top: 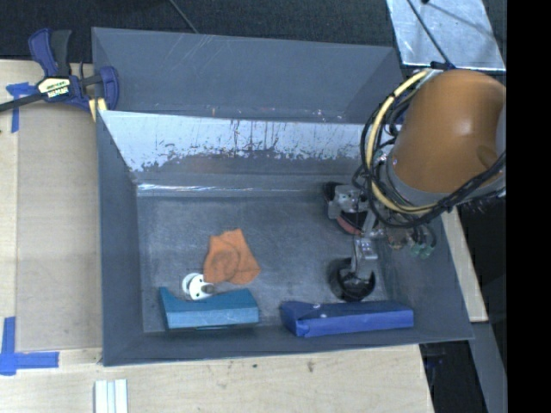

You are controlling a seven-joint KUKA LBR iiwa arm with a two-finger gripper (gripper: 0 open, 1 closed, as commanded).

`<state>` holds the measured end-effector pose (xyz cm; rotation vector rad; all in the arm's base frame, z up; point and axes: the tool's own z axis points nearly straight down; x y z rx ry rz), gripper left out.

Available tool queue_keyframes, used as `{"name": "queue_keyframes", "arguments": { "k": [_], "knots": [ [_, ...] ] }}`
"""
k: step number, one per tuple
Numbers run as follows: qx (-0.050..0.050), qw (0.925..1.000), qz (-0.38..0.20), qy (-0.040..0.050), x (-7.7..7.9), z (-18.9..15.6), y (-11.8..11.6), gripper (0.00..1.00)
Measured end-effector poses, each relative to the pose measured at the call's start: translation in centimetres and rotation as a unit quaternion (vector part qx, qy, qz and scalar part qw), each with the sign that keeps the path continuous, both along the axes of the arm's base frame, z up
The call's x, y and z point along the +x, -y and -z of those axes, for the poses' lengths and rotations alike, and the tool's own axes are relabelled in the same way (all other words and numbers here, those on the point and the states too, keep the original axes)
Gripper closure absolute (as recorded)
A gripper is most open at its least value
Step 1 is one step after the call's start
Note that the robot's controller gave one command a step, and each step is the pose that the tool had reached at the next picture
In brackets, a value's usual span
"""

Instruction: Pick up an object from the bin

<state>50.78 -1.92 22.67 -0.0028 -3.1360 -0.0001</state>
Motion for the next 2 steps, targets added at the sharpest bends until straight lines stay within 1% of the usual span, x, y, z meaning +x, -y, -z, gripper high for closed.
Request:
{"name": "queue_keyframes", "arguments": {
  "k": [1,2],
  "knots": [
    [0.0,1.0,0.0,0.0046,0.2,-0.5,0.0,0.0],
    [0.0,0.9998,-0.02,0.007,-0.7,3.9,5.1,0.0]
  ]
}}
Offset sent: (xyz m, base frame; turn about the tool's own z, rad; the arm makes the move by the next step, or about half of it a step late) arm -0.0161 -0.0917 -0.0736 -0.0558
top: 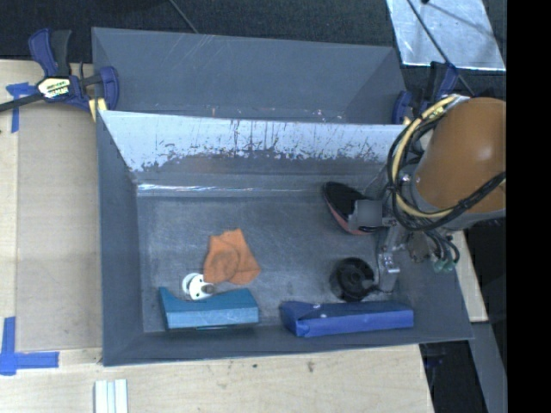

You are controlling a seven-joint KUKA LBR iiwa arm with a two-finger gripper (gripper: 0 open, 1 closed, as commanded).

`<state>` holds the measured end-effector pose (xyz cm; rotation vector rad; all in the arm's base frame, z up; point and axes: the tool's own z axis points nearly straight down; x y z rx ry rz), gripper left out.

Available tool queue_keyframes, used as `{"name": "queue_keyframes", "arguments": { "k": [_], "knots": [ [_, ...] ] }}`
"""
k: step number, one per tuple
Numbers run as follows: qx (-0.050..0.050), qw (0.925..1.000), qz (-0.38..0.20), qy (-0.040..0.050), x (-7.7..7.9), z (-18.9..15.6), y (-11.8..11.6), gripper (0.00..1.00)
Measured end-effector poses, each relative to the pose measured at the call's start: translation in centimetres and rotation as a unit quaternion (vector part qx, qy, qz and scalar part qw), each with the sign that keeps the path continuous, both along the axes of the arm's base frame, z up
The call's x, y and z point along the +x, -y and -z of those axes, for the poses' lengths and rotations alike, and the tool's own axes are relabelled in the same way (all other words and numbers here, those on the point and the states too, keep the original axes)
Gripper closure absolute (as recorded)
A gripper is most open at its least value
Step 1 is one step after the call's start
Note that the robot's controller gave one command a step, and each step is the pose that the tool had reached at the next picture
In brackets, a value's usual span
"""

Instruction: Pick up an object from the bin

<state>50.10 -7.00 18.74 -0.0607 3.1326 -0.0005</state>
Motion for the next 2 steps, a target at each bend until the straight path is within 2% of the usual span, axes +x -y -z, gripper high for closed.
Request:
{"name": "queue_keyframes", "arguments": {
  "k": [1,2],
  "knots": [
    [-0.002,0.9997,0.024,-0.0028,1.2,4.4,1.0,0.0],
    [0.001,0.9998,0.02,-0.0004,-0.6,8.9,-0.1,0.0]
  ]
}}
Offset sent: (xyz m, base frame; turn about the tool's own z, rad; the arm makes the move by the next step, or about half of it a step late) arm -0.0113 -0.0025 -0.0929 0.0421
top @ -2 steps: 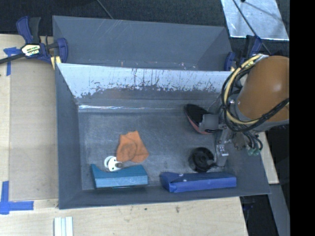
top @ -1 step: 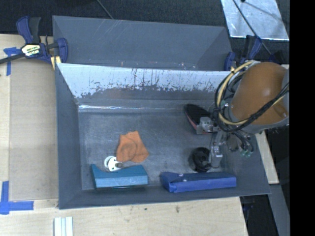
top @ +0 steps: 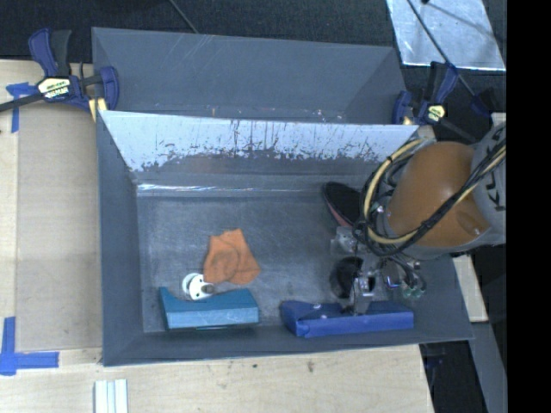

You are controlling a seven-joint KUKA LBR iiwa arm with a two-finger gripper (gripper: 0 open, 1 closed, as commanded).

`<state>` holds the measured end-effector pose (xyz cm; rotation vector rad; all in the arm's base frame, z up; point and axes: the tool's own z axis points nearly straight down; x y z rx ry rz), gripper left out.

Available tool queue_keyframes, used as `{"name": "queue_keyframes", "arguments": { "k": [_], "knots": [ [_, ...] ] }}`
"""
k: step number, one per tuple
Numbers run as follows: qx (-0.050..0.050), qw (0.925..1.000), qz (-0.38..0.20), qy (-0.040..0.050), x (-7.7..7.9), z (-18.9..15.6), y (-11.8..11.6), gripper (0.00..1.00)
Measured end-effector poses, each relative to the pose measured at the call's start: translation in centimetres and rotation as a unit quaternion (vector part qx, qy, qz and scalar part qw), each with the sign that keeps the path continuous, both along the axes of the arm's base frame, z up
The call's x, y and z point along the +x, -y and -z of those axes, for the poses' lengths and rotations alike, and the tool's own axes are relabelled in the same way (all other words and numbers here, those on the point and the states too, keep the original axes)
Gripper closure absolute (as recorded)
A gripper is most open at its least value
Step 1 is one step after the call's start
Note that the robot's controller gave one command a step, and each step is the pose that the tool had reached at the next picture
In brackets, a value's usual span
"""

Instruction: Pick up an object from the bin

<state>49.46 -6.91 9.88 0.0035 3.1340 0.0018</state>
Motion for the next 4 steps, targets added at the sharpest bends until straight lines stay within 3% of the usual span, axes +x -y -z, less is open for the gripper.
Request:
{"name": "queue_keyframes", "arguments": {
  "k": [1,2,3,4],
  "knots": [
    [-0.002,0.9999,-0.015,0.0081,1.0,2.1,2.1,1.0],
    [-0.002,0.9999,-0.015,0.0082,1.0,2.1,2.1,1.0],
    [-0.001,0.9997,-0.023,-0.0024,0.0,-1.9,3.7,1.0],
    [-0.001,0.9997,-0.026,-0.0028,-0.3,-5.9,2.8,1.0]
  ]
}}
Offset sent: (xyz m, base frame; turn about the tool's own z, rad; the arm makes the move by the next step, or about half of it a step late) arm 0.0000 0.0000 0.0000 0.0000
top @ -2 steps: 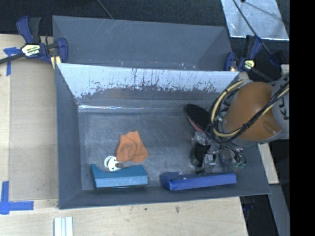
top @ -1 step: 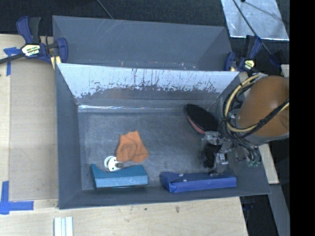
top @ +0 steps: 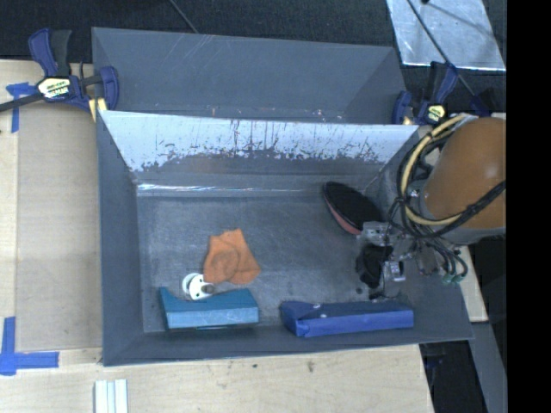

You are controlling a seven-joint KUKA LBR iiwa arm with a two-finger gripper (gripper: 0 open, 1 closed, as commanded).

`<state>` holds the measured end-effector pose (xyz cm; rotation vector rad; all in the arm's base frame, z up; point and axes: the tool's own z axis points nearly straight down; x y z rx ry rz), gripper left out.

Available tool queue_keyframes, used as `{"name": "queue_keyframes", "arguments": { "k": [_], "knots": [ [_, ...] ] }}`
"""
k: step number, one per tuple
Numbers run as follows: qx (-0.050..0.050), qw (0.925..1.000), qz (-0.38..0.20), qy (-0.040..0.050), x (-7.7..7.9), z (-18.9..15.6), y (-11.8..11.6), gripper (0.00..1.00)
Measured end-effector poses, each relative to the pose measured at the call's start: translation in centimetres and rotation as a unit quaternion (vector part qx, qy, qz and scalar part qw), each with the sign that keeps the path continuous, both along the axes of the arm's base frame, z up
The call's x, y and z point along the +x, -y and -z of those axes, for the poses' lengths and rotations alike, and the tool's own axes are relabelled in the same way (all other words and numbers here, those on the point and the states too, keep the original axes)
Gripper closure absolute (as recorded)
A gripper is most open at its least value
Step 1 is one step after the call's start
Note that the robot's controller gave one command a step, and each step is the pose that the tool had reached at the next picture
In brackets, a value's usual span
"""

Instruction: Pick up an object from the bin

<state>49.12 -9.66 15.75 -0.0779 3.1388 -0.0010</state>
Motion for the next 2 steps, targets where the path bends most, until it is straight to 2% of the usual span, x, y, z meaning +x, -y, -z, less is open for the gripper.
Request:
{"name": "queue_keyframes", "arguments": {
  "k": [1,2],
  "knots": [
    [0.001,1.0,0.007,-0.0019,0.6,-5.7,0.4,1.0],
    [-0.001,1.0,0.002,0.0072,1.5,-4.1,0.9,1.0]
  ]
}}
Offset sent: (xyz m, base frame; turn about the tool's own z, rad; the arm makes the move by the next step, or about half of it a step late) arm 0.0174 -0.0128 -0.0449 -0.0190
